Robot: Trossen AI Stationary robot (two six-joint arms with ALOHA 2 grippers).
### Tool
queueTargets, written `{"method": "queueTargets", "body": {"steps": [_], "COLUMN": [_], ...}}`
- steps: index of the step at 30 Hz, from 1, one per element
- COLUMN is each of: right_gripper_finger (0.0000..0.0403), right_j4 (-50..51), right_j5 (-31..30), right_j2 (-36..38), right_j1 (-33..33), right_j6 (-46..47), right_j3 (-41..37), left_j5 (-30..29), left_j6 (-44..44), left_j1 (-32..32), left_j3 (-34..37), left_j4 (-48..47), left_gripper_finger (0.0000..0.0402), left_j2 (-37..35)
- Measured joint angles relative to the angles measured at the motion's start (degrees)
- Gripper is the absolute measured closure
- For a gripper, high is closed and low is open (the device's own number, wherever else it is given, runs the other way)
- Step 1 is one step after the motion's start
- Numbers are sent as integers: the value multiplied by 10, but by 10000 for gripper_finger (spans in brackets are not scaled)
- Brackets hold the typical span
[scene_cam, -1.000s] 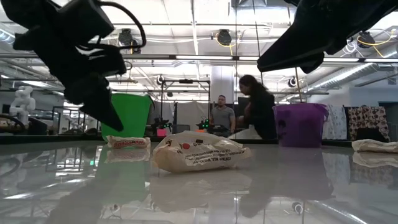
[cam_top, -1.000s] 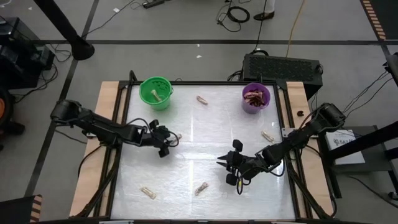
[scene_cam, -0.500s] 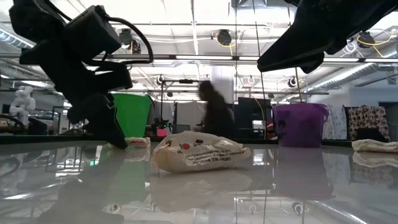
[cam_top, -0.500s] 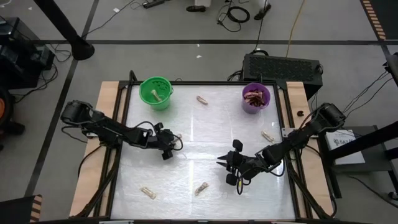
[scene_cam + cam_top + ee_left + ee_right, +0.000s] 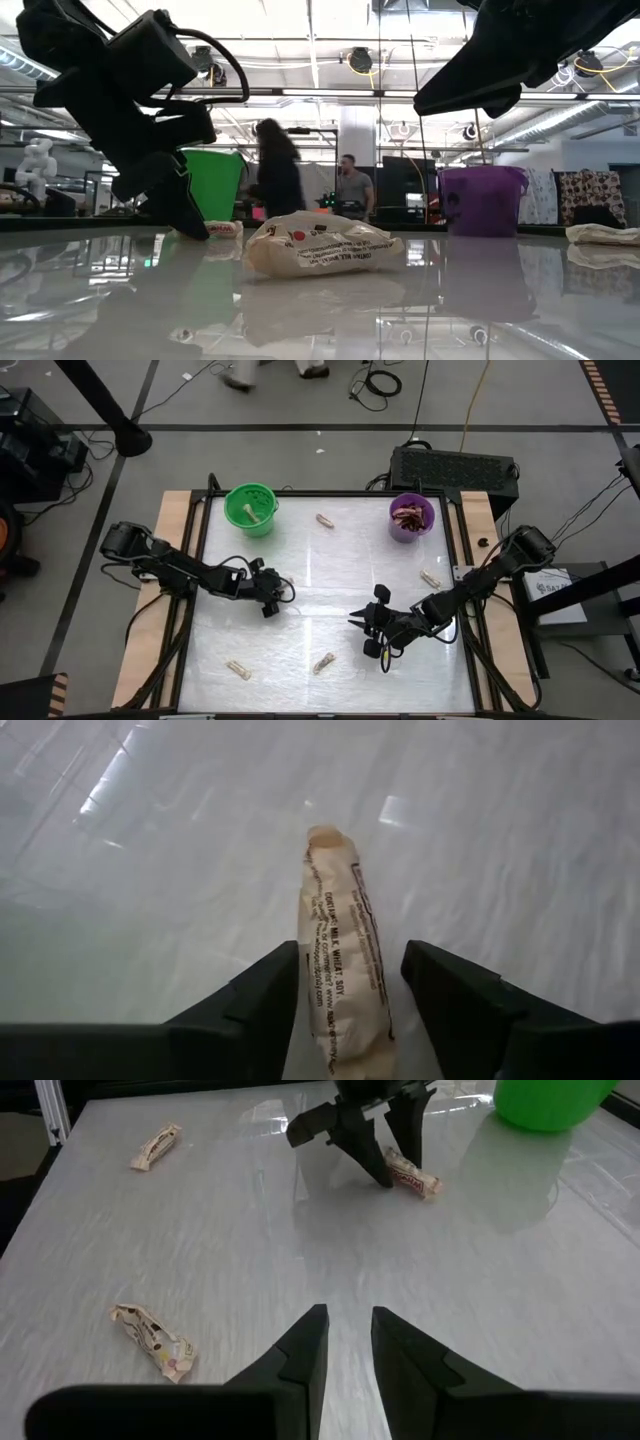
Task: Sort candy by brand, put in halloween buckets
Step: Put the white chocolate bar into the green bucket
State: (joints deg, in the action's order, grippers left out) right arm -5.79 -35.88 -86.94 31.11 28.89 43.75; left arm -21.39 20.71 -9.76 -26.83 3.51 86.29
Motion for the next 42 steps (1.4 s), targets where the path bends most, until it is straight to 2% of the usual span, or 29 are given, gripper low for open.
{"method": "queueTargets", "body": {"steps": [10, 25, 32, 35, 42], "right_gripper_finger": [330, 330, 330, 330, 330], "right_j4": [0, 0, 0, 0, 0], "right_j5": [0, 0, 0, 0, 0], "right_j2": [0, 0, 0, 0, 0], "right_j1": [0, 0, 0, 0, 0], "right_j6": [0, 5, 4, 3, 4], "right_j3": [0, 0, 0, 0, 0], "left_j5": [17, 18, 13, -21, -197], "left_j6": [-23, -49, -79, -108, -186], "left_j1": [0, 1, 8, 27, 100], "left_j3": [0, 2, 2, -14, -89], "left_j4": [-6, -18, -35, -65, -143], "left_gripper_finger": [289, 343, 348, 348, 348], "left_j2": [-11, -106, -188, -238, -328]}}
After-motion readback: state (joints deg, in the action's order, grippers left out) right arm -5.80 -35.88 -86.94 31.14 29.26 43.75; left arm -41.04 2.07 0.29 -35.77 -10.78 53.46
